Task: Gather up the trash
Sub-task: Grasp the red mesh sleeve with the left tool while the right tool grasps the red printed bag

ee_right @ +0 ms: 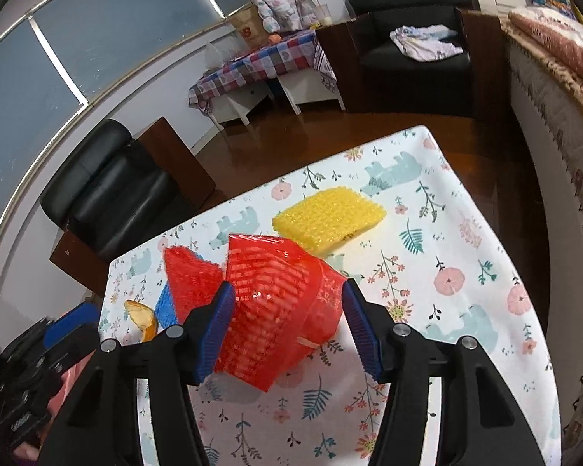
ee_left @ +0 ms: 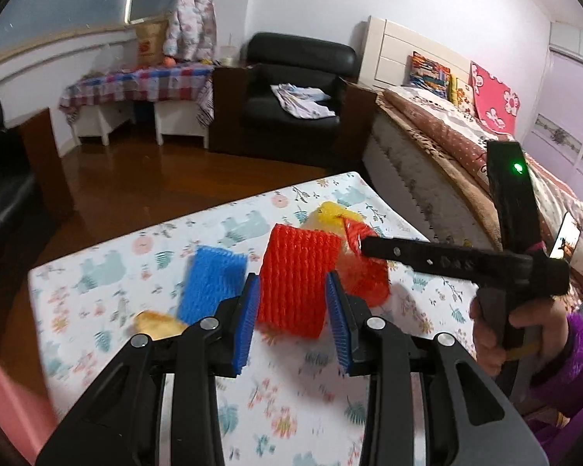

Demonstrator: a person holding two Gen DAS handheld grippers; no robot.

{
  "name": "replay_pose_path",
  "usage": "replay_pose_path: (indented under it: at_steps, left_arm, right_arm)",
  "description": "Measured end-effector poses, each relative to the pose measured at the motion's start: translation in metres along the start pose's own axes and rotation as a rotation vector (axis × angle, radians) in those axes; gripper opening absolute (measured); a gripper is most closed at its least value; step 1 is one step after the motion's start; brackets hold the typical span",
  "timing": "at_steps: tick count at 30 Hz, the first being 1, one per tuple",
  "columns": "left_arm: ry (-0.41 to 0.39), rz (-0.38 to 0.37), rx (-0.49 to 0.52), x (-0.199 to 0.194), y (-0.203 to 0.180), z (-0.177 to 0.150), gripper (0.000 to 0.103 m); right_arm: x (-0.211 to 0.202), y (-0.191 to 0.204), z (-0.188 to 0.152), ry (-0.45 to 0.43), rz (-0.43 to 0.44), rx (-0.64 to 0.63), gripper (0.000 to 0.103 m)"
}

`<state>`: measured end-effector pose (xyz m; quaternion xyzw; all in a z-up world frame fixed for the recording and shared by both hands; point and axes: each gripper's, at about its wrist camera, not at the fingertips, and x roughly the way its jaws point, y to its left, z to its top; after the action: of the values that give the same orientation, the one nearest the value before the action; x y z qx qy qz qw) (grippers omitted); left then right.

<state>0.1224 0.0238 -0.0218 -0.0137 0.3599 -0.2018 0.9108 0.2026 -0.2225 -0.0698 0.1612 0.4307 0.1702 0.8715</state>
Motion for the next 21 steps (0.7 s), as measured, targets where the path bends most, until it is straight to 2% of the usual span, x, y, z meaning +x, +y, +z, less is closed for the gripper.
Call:
replay_pose_path:
  at_steps: [4, 9, 13, 17, 21]
  left_arm:
    - [0.017, -0.022, -0.004, 0.028, 0.011, 0.004, 0.035]
    - [0.039, -0.049, -0.018, 0.054, 0.025, 0.009, 0.035]
    - [0.085, -0.115, -0.040, 0.071, 0.030, 0.005, 0.035]
    - [0.128, -0.188, -0.084, 0.077, 0.035, -0.003, 0.035]
    - [0.149, -0.225, -0.097, 0.073, 0.031, -0.013, 0.035]
  right_arm:
    - [0.007, -0.005, -0.002, 0.025, 0.007, -0.002, 0.056]
    - [0.010, -0.012, -0.007, 0.033, 0.026, -0.014, 0.047]
    - [0.011, -0.014, -0.008, 0.046, 0.027, -0.035, 0.038]
    - [0.011, -0.017, -0.011, 0.051, 0.024, -0.039, 0.032]
    - [0.009, -0.020, -0.013, 0.050, 0.028, -0.040, 0.025]
